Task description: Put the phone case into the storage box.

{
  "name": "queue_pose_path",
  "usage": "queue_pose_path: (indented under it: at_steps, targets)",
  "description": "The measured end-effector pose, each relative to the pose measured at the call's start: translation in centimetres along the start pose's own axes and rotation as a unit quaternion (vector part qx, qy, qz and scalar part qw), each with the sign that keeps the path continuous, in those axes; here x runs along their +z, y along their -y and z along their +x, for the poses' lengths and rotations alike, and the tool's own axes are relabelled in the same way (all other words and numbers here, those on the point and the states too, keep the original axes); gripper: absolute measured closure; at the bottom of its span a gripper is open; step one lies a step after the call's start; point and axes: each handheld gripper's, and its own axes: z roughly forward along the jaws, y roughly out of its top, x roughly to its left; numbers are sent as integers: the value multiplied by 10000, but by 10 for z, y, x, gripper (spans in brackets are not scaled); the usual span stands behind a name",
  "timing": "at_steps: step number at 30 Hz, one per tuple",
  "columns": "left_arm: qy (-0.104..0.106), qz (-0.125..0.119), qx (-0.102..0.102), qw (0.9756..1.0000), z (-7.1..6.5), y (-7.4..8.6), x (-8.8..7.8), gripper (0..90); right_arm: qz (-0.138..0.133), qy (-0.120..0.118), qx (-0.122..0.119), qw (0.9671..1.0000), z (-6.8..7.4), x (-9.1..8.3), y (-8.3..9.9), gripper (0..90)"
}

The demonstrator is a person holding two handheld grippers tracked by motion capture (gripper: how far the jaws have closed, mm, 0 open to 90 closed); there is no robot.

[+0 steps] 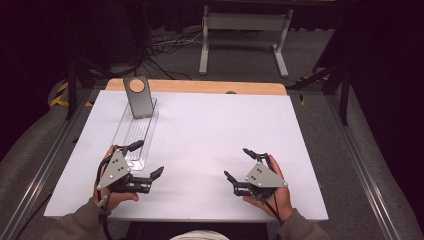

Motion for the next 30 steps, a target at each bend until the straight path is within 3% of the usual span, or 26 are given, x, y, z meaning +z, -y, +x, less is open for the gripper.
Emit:
queue_pose_path:
  at_steps: [7, 17, 22, 25, 30]
  targets:
    - [63, 209, 23, 9998, -2, 10, 4, 54, 87, -79, 59, 9999, 8, -2, 3, 161]
    - [170, 461, -182, 9986, -3, 27, 15, 54, 123, -101, 117, 9998, 7, -1, 6, 159]
    - [362, 589, -309, 9971, -2, 31, 21, 53, 131, -136, 87, 9998, 7, -1, 8, 159]
    - [456, 590, -389, 9965, -1, 33, 23, 49, 150, -171, 90, 9997, 7, -1, 9, 159]
    - [452, 524, -330, 9971, 0, 32, 24, 49, 158, -177, 96, 9997, 7, -3, 11, 159]
